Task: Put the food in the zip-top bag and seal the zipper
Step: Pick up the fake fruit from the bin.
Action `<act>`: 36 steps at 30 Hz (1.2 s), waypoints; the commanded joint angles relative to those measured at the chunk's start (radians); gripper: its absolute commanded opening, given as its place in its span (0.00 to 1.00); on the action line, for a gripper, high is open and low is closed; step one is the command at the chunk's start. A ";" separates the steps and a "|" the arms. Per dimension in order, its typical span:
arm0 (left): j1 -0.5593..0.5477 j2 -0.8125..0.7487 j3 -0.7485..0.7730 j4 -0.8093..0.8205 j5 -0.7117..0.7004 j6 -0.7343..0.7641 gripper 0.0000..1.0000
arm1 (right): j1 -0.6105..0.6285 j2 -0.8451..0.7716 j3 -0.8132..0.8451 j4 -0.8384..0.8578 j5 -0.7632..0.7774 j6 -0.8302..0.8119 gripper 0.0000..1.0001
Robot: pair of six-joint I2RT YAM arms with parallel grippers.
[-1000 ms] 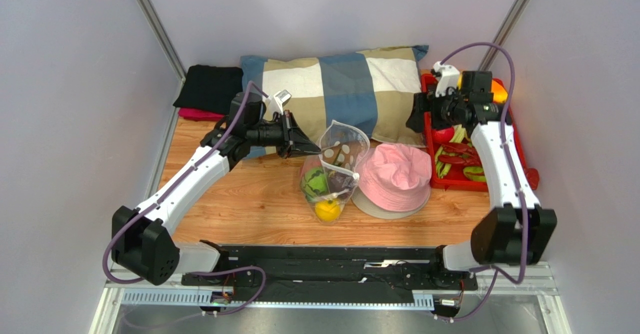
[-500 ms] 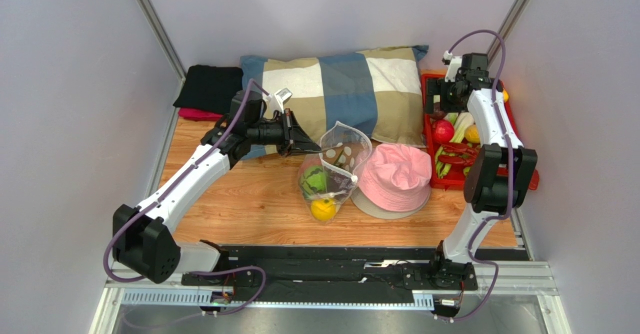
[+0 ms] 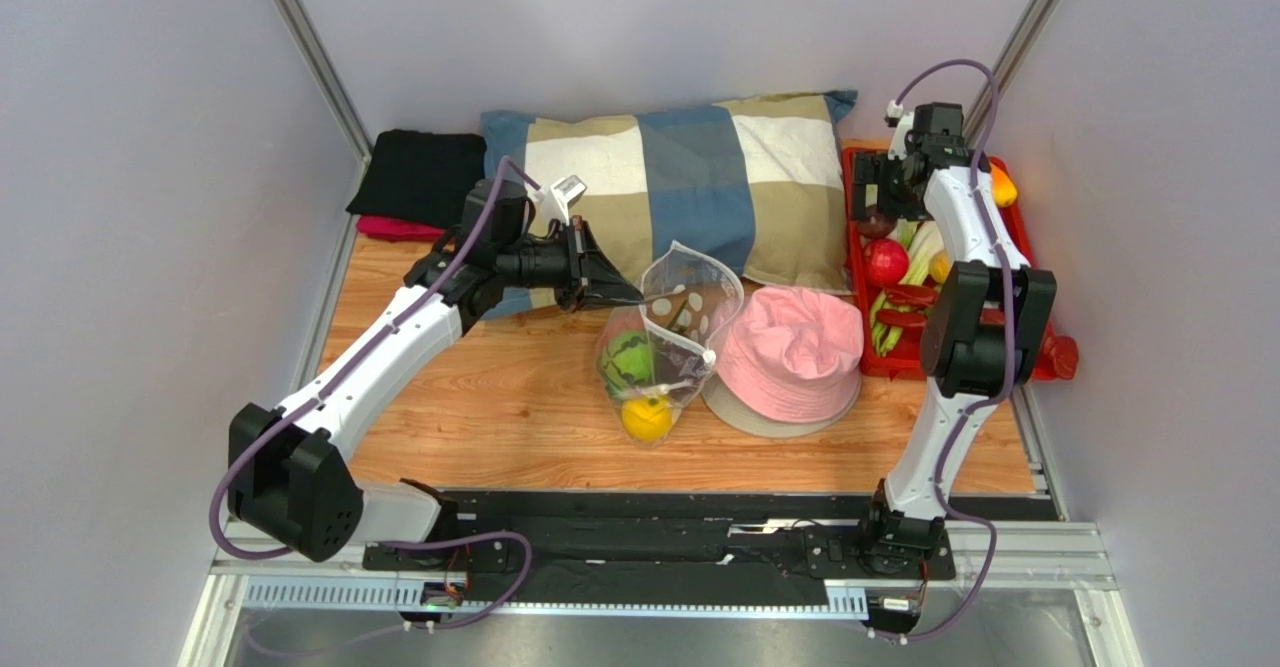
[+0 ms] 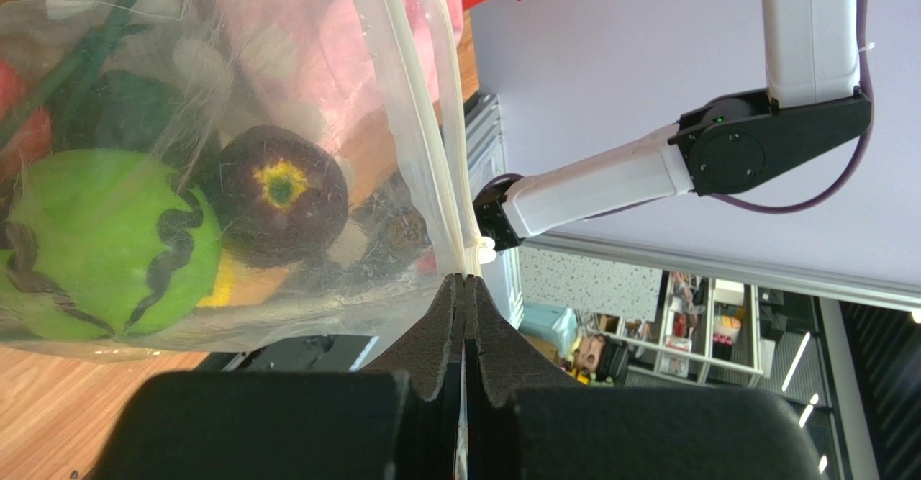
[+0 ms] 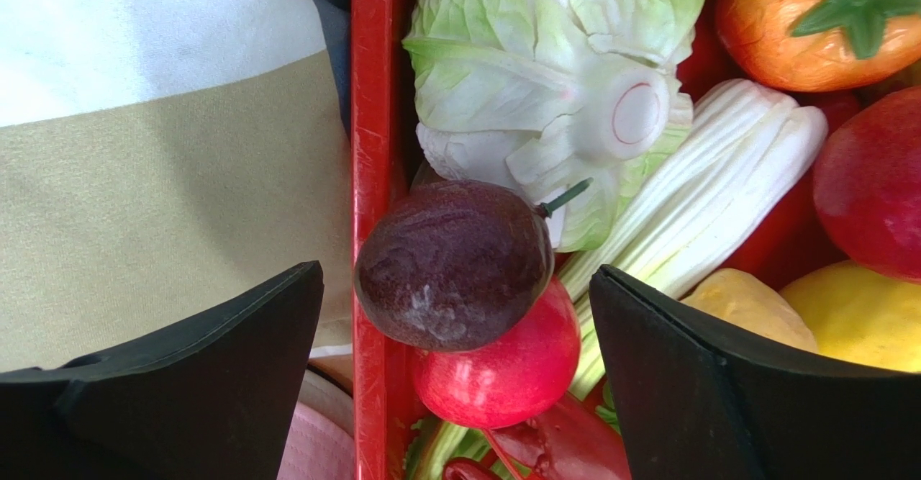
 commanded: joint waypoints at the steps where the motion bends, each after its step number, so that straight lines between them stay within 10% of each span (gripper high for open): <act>1: 0.003 0.001 0.046 0.022 0.027 0.006 0.00 | 0.000 0.020 0.040 0.024 -0.020 0.046 0.97; 19: 0.009 -0.007 0.034 0.016 0.033 0.015 0.00 | -0.027 -0.124 0.019 0.004 -0.050 -0.011 0.49; 24: 0.009 -0.002 0.037 0.017 0.036 0.018 0.00 | -0.004 -0.240 0.040 -0.076 -0.269 0.003 0.45; 36: 0.011 0.015 0.040 0.059 0.095 0.009 0.00 | 0.448 -0.569 -0.148 -0.068 -0.600 0.064 0.46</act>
